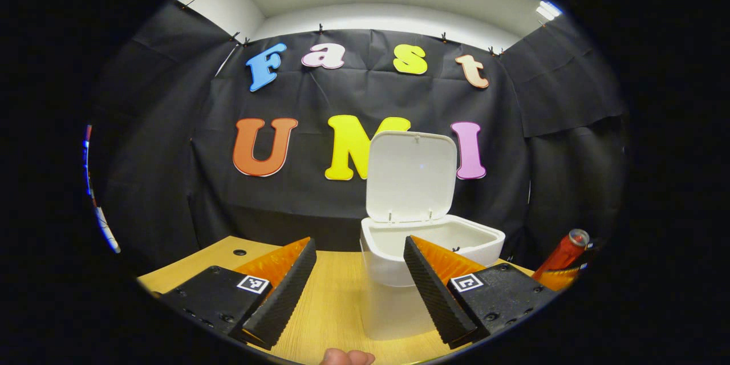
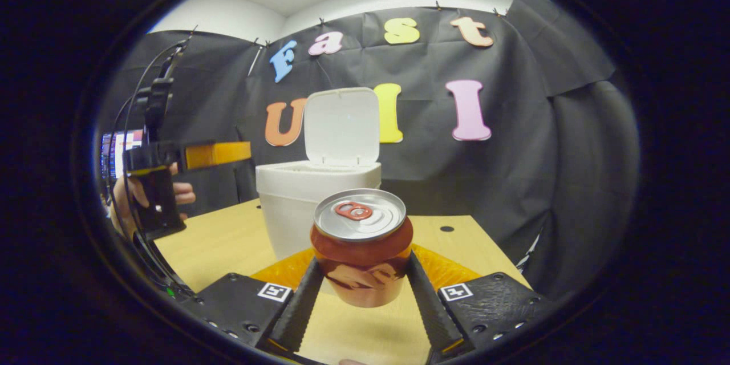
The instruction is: Press the lid of the desktop garbage bin to open it, pick up the crumpled paper on the desktop and throw it into the bin, then pick up the pop can on the desktop and drop it into the bin, and finally close the garbage bin lid.
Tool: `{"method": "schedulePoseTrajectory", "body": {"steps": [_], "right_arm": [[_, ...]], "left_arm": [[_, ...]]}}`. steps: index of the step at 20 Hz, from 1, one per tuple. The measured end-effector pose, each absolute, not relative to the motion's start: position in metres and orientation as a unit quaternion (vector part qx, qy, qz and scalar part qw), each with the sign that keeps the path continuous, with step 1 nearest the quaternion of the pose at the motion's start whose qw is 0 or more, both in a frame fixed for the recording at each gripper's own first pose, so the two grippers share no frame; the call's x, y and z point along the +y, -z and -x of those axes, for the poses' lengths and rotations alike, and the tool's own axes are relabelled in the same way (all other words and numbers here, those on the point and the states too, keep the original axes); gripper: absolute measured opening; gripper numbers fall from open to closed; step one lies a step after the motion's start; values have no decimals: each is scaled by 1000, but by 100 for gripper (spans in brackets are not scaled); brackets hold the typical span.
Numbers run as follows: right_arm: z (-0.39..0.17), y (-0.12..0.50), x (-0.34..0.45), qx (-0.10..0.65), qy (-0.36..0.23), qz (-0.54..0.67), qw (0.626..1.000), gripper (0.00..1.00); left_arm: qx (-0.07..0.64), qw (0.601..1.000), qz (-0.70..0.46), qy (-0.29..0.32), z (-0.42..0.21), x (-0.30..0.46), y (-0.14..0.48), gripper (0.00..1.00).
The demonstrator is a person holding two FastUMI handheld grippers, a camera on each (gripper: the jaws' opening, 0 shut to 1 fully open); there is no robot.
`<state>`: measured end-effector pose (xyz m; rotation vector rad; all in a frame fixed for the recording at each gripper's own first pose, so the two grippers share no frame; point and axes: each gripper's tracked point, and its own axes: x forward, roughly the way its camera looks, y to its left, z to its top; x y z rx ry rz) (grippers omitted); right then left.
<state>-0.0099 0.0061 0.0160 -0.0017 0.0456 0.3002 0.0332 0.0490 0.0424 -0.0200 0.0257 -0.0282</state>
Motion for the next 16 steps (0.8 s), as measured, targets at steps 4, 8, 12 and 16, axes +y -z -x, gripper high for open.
{"method": "schedulePoseTrajectory", "body": {"steps": [4, 8, 12, 16], "right_arm": [[-2, -63, 32, 6, -182, 4, 983, 79], [-20, -97, 52, -3, -193, 10, 981, 79], [-44, -122, 74, -3, -199, 19, 980, 79], [-73, -132, 96, 8, -204, 28, 979, 79]], "left_arm": [[25, 999, -1, -20, -13, 84, -18, 99], [27, 999, -6, -30, -3, 101, -7, 99], [36, 999, -14, -27, 1, 110, 10, 99], [44, 999, 4, -31, 5, 121, 29, 99]]}}
